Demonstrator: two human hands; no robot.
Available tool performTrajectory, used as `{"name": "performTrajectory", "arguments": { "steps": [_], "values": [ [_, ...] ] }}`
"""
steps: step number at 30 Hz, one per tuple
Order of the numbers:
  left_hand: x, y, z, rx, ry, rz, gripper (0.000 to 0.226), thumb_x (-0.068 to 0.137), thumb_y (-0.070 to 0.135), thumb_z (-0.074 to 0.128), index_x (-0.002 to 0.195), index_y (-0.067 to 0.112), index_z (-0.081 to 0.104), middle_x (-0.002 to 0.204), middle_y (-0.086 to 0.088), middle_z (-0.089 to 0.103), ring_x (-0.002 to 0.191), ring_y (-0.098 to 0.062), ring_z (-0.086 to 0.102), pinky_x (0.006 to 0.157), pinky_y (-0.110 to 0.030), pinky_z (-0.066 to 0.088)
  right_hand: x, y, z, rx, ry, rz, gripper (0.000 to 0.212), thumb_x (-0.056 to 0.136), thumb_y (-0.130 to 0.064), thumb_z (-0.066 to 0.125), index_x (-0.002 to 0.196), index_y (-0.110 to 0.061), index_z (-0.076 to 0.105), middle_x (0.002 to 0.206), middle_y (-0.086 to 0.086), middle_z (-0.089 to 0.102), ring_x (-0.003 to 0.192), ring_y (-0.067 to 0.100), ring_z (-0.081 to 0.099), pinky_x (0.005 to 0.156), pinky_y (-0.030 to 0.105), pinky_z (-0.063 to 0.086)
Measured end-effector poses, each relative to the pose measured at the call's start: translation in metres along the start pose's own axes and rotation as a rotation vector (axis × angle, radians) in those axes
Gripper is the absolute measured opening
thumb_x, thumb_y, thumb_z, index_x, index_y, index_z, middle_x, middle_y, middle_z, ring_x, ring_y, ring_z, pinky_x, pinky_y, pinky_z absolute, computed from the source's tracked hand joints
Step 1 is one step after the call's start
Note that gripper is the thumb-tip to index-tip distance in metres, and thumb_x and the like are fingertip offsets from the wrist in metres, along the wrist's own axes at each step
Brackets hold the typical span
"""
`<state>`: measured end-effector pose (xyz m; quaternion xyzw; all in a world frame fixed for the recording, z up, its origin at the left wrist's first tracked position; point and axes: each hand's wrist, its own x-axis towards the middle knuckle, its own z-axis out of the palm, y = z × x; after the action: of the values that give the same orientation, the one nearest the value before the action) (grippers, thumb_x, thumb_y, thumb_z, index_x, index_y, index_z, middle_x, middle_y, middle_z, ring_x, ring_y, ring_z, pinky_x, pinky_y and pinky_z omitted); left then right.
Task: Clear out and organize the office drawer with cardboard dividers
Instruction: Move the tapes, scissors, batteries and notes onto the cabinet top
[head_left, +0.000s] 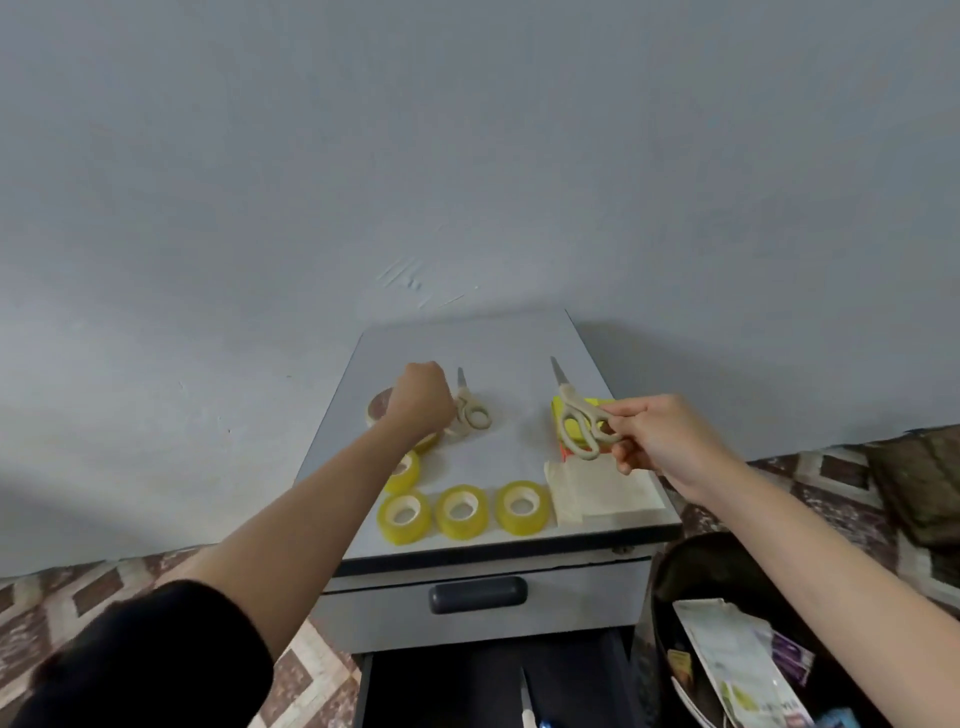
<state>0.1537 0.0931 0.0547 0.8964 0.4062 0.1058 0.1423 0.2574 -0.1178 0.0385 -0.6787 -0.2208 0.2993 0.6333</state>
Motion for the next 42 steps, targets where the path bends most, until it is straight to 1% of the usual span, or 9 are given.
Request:
{"name": "performTrajectory", "arguments": {
  "steps": [2, 5, 12, 19, 24, 31, 37, 39, 42],
  "values": [
    [0.013, 0.011, 0.010, 0.105, -0.007, 0.027, 0.017, 0.085, 0.001, 0.050, 0.091, -0.006, 0.063, 0.093, -0.019, 0.065, 0.087, -0.030, 0.065, 0.058, -0.033, 0.050, 0.008, 0.006, -0.008, -0.026, 0.010, 0.013, 0.023, 0.094, 0.008, 0.042, 0.108, 0.007, 0.060, 0.072, 0.015, 0.057, 0.035, 0.006, 0.048, 0.036, 0.019, 0.041],
    [0.026, 0.021, 0.021, 0.256, 0.007, 0.069, 0.020, 0.087, 0.004, 0.048, 0.101, -0.004, 0.061, 0.106, -0.018, 0.063, 0.098, -0.032, 0.063, 0.075, -0.033, 0.051, 0.015, 0.016, -0.018, -0.047, 0.016, 0.027, 0.024, 0.093, 0.007, 0.044, 0.110, 0.006, 0.061, 0.074, 0.013, 0.058, 0.036, 0.006, 0.049, 0.037, 0.020, 0.042],
    [0.033, 0.022, 0.036, 0.511, 0.002, 0.096, 0.020, 0.083, 0.017, 0.063, 0.101, 0.007, 0.063, 0.102, -0.009, 0.065, 0.097, -0.026, 0.062, 0.072, -0.028, 0.042, 0.018, 0.025, -0.029, -0.018, 0.031, 0.017, 0.022, 0.092, 0.010, 0.044, 0.105, 0.002, 0.060, 0.073, 0.013, 0.057, 0.036, 0.007, 0.048, 0.036, 0.019, 0.040],
    [0.033, 0.018, 0.042, 0.614, 0.058, 0.166, 0.014, 0.082, 0.013, 0.060, 0.094, 0.008, 0.063, 0.099, -0.009, 0.064, 0.096, -0.024, 0.059, 0.074, -0.028, 0.038, 0.014, 0.024, -0.024, -0.013, 0.005, 0.016, 0.021, 0.092, 0.009, 0.044, 0.099, 0.000, 0.061, 0.072, 0.011, 0.058, 0.036, 0.007, 0.048, 0.036, 0.020, 0.041],
    [0.028, 0.006, 0.038, 0.409, 0.120, 0.241, 0.022, 0.084, 0.012, 0.055, 0.101, 0.010, 0.069, 0.105, -0.007, 0.065, 0.101, -0.024, 0.055, 0.075, -0.029, 0.035, 0.010, 0.018, -0.017, -0.018, -0.007, 0.010, 0.020, 0.093, 0.009, 0.043, 0.098, -0.001, 0.060, 0.075, 0.013, 0.058, 0.035, 0.007, 0.047, 0.036, 0.020, 0.042],
    [-0.017, -0.033, 0.013, -0.102, 0.337, 0.247, 0.033, 0.091, 0.020, 0.054, 0.122, 0.013, 0.060, 0.125, -0.009, 0.056, 0.118, -0.027, 0.046, 0.095, -0.032, 0.035, 0.020, 0.002, 0.023, -0.061, 0.027, -0.015, 0.023, 0.093, 0.010, 0.040, 0.099, 0.001, 0.059, 0.071, 0.013, 0.057, 0.032, 0.007, 0.047, 0.036, 0.021, 0.044],
    [-0.050, -0.085, 0.007, -0.176, 0.377, 0.164, 0.035, 0.093, 0.025, 0.053, 0.126, 0.013, 0.056, 0.129, -0.006, 0.052, 0.118, -0.022, 0.046, 0.092, -0.023, 0.033, 0.047, -0.004, 0.072, -0.143, 0.092, -0.011, 0.025, 0.093, 0.005, 0.036, 0.087, -0.001, 0.059, 0.068, 0.012, 0.056, 0.045, 0.017, 0.047, 0.036, 0.021, 0.042],
    [-0.058, -0.102, 0.012, -0.211, 0.380, 0.123, 0.038, 0.095, 0.028, 0.051, 0.130, 0.013, 0.052, 0.133, -0.006, 0.049, 0.122, -0.021, 0.044, 0.097, -0.026, 0.033, 0.055, -0.002, 0.090, -0.142, 0.108, -0.001, 0.023, 0.093, 0.005, 0.036, 0.085, 0.002, 0.057, 0.070, 0.014, 0.055, 0.042, 0.018, 0.048, 0.033, 0.019, 0.041],
    [-0.071, -0.124, 0.026, -0.295, 0.367, 0.082, 0.046, 0.096, 0.036, 0.045, 0.136, 0.014, 0.045, 0.140, -0.005, 0.041, 0.129, -0.019, 0.036, 0.104, -0.026, 0.026, 0.071, 0.002, 0.111, -0.133, 0.129, 0.018, 0.022, 0.094, 0.003, 0.038, 0.103, 0.009, 0.057, 0.077, 0.017, 0.056, 0.026, 0.010, 0.048, 0.030, 0.018, 0.041]
  ]
}}
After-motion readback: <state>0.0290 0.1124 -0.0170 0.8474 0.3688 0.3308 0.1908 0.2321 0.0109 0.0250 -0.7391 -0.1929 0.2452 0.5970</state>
